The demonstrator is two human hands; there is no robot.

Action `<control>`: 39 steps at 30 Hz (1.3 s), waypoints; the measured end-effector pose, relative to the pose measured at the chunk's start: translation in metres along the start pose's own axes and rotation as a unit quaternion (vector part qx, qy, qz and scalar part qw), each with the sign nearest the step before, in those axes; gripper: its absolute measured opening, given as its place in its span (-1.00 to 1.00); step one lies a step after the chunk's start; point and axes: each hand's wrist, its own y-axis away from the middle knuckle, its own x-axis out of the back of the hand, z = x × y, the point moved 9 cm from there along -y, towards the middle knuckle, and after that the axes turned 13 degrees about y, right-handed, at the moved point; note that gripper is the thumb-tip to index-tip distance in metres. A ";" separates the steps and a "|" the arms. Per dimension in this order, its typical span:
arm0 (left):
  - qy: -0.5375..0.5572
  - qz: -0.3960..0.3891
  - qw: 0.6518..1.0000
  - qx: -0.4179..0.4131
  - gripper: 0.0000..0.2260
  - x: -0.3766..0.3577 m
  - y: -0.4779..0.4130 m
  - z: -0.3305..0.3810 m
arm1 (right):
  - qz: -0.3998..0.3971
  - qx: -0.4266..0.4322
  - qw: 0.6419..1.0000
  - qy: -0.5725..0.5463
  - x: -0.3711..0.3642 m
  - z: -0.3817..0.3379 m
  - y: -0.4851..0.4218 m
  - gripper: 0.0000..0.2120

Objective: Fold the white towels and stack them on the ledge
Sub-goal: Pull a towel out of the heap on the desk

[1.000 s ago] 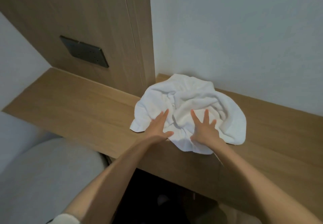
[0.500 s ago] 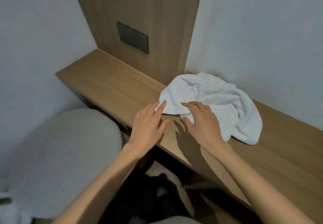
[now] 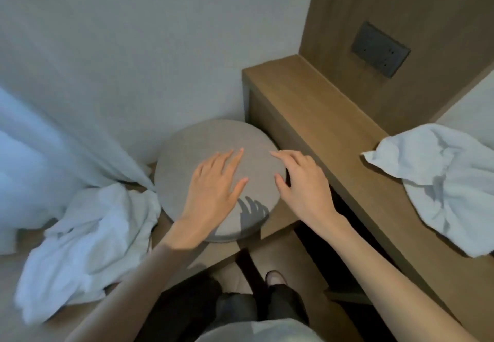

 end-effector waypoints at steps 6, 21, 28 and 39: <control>0.025 0.058 0.984 0.168 -0.47 0.041 0.070 -0.119 | -0.060 0.127 0.985 -0.103 -0.048 -0.118 -0.028 -0.58; 0.073 0.207 0.859 0.462 -0.48 0.068 0.202 -0.288 | -0.230 0.352 0.900 -0.115 -0.181 -0.318 -0.071 -0.53; 0.097 0.202 0.817 0.532 -0.46 0.048 0.233 -0.355 | -0.344 0.374 0.857 -0.082 -0.256 -0.385 -0.067 -0.39; 0.139 0.134 0.786 0.588 -0.45 -0.049 0.260 -0.541 | -0.454 0.297 0.840 0.000 -0.432 -0.462 -0.053 -0.20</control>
